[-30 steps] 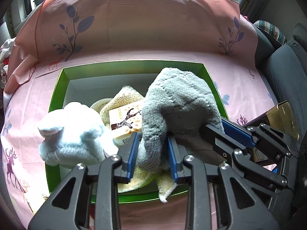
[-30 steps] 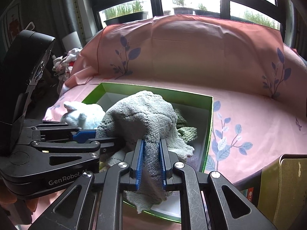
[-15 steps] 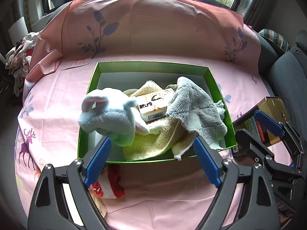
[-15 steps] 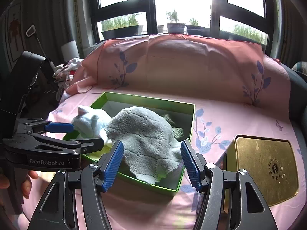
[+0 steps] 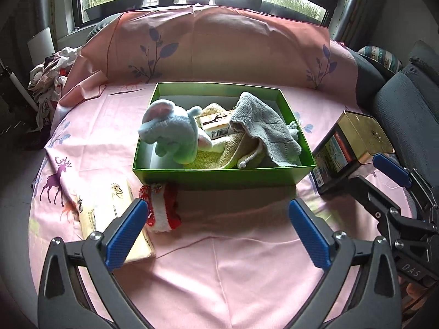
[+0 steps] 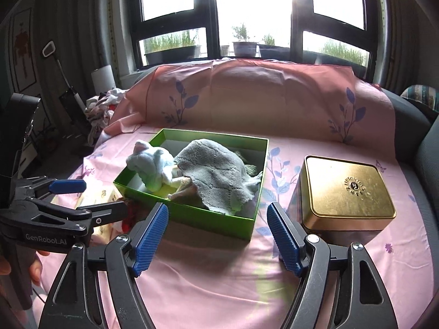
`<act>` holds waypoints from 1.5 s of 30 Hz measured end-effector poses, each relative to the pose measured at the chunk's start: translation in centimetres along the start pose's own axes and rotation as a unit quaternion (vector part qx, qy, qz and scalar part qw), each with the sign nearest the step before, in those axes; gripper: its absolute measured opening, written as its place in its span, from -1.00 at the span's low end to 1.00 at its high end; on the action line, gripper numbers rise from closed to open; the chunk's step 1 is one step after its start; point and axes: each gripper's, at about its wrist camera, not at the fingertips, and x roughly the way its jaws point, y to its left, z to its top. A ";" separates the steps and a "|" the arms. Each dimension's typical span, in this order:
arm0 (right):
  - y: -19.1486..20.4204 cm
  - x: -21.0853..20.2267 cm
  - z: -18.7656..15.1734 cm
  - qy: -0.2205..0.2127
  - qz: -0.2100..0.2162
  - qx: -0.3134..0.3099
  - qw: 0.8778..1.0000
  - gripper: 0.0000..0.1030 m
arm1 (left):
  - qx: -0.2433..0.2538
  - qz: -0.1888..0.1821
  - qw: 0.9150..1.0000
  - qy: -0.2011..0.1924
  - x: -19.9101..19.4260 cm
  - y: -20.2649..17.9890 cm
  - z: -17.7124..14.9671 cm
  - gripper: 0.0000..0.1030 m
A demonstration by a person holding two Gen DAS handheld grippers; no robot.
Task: Organize soft objects
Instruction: 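Move the right gripper to the red-and-white knitted sock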
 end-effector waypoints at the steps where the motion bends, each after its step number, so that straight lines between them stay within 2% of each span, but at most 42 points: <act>1: 0.2 -0.5 -0.2 -0.002 -0.001 -0.001 1.000 0.46 | -0.001 0.000 1.000 -0.004 -0.4 0.0 -0.4 0.98; 8: 0.6 -2.5 -1.5 -0.004 -0.001 -0.002 1.000 0.46 | -0.005 -0.006 0.999 -0.031 -2.7 -0.3 -2.8 0.98; 14: 0.7 -3.0 -3.3 0.009 0.008 0.007 1.000 0.46 | -0.015 -0.038 0.999 -0.022 -4.0 0.7 -4.5 0.98; 18: 0.8 -3.0 -4.5 0.019 0.015 0.009 1.000 0.46 | -0.050 -0.068 0.996 -0.016 -5.0 3.0 -5.6 0.98; 23: 1.0 -2.1 -5.8 0.036 0.038 0.020 0.998 0.46 | -0.087 -0.065 0.994 -0.025 -5.8 5.6 -6.7 0.98; 26: 1.6 -1.2 -6.5 0.050 0.054 0.022 0.997 0.46 | -0.106 -0.052 0.993 -0.025 -5.3 6.9 -7.4 0.98; 28: 2.2 -0.5 -7.0 0.059 0.064 0.020 0.996 0.46 | -0.112 -0.040 0.993 -0.017 -4.6 7.6 -7.8 0.98; 31: 3.5 0.7 -7.6 0.075 0.087 0.018 0.993 0.46 | -0.124 -0.055 0.991 -0.005 -3.6 8.4 -8.4 0.98; 35: 5.2 3.3 -7.6 0.091 0.127 0.026 0.987 0.46 | -0.126 -0.064 0.990 -0.013 -3.4 9.0 -8.6 0.98; 38: 6.8 6.1 -6.8 0.097 0.146 0.033 0.984 0.46 | -0.126 -0.062 0.990 -0.022 -3.7 9.5 -8.7 0.98; 41: 8.8 9.6 -6.2 0.107 0.145 0.032 0.983 0.46 | -0.126 -0.055 0.990 -0.029 -4.0 10.2 -8.6 0.98; 43: 9.7 12.1 -5.9 0.121 0.167 0.046 0.977 0.46 | -0.127 -0.053 0.990 -0.030 -4.0 10.7 -8.6 0.98; 45: 10.4 14.5 -5.5 0.137 0.186 0.067 0.971 0.29 | -0.129 -0.053 0.990 -0.030 -4.0 11.1 -8.5 0.98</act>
